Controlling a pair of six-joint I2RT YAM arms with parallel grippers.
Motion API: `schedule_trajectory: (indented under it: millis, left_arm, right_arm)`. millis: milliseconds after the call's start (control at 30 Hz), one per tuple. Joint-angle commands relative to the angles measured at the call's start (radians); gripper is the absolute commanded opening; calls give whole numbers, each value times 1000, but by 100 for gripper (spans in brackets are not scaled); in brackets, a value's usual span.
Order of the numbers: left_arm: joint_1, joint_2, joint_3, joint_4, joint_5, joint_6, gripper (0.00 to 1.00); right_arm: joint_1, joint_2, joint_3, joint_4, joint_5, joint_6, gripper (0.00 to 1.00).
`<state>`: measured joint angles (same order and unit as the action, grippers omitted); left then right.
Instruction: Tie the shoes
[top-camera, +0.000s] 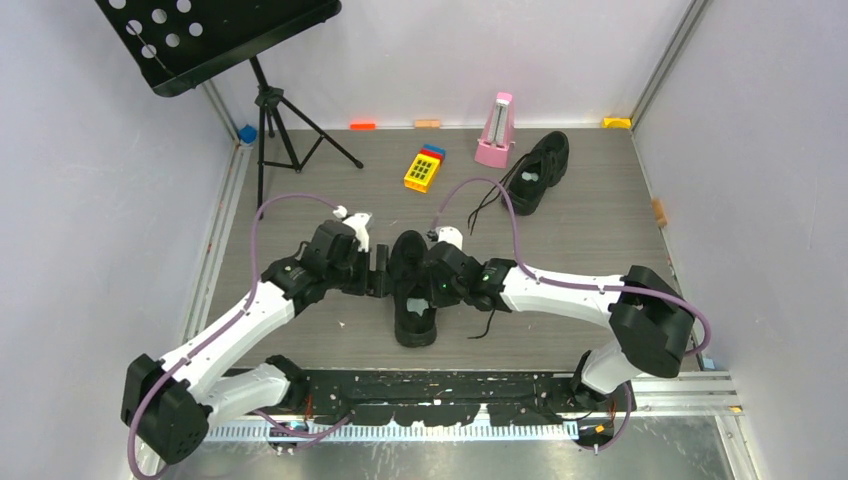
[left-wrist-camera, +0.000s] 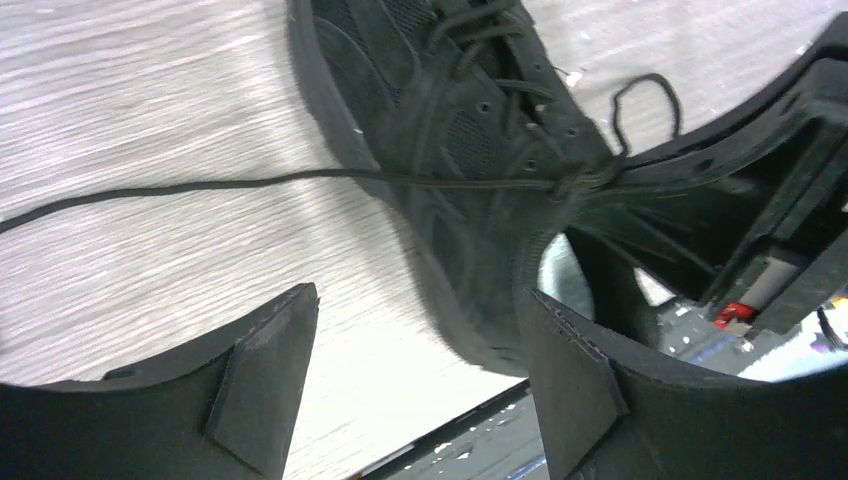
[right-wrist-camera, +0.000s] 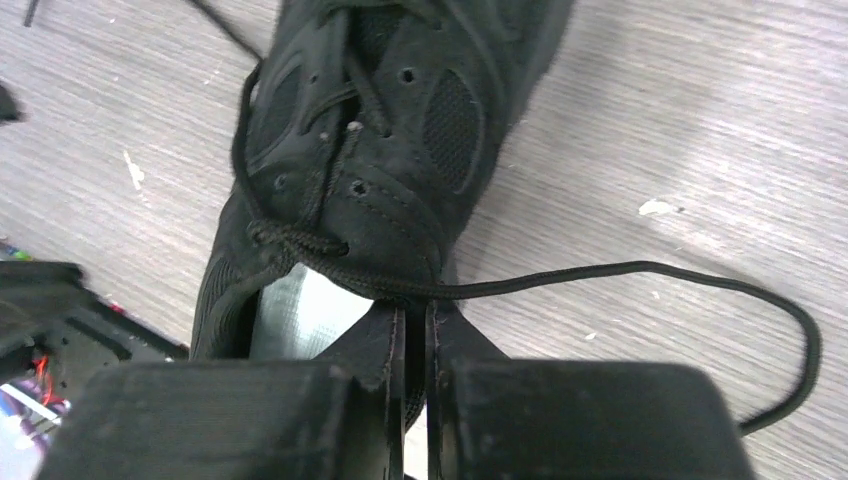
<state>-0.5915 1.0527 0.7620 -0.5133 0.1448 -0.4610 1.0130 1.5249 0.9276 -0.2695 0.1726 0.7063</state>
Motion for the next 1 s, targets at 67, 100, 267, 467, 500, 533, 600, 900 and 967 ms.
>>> schedule_trajectory:
  millis: [67,100,267,467,500,533,600,900,967]
  left_arm:
    - [35,-93,66,-71,-162,6,74]
    - [40,-88,66,-68,-151,15,73]
    - [41,-23,66,-54,-178,53,62]
    - [29,42,14,148,-178,93,72]
    - [29,62,10,180,-170,114,74]
    - [29,85,14,206,-154,140,76]
    - [29,140,34,245,-111,201,82]
    - [29,381,133,386,5,329,79]
    - [29,436,169,369,33,351,78]
  right_arm:
    - [-4,-69,72,-12,157,-88,0]
    - [-10,-79,82,-32,182,-102,0]
    - [-91,-93,84,-65,136,-144,0]
    - [-209,-57,76,-28,16,-175,3]
    - [-216,-47,83,-30,5,-182,8]
    - [-221,-36,91,-39,2,-190,19]
    - [-231,-27,104,-56,-14,-204,45]
    - [-260,-152,61,-78,-71,-237,69]
    - [-261,-189,50,-97,-71,-242,71]
